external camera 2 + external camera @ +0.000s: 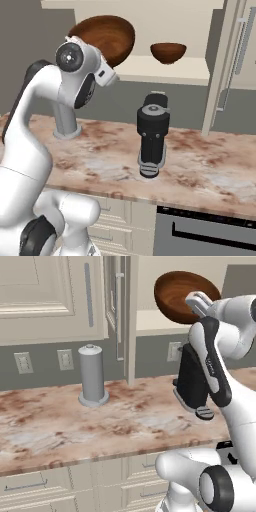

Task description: Take the smaller bowl and place it next to the appetizer plate on the dining counter , and place the larger bowl next to the plate with cooked food.

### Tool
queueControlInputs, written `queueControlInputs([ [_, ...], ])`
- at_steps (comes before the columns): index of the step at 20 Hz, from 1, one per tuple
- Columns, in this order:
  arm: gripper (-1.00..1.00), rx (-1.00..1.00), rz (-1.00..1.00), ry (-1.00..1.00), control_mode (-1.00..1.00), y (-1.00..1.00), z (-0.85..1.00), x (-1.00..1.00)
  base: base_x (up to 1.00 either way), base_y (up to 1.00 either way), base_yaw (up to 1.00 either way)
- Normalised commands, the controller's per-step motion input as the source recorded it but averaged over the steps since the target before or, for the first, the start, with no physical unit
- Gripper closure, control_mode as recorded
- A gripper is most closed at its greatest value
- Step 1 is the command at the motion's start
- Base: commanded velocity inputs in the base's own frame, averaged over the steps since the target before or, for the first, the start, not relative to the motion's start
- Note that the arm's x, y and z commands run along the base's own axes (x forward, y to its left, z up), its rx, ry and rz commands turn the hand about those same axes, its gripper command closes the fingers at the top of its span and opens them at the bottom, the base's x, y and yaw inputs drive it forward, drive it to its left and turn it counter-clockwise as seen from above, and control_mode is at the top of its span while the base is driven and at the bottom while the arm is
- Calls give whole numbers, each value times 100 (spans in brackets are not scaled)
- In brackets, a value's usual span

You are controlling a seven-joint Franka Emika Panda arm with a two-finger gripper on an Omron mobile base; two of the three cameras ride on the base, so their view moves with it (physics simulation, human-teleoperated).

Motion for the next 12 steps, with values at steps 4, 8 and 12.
queueControlInputs([
  [4, 100, 0, 0, -6, -100, -2, 0, -92, 0, 0, 0],
  [8, 100, 0, 0, 0, 100, 0, 0, 0, -51, 0, 1],
  [12, 100, 0, 0, 0, 100, 0, 0, 0, -67, 0, 1],
])
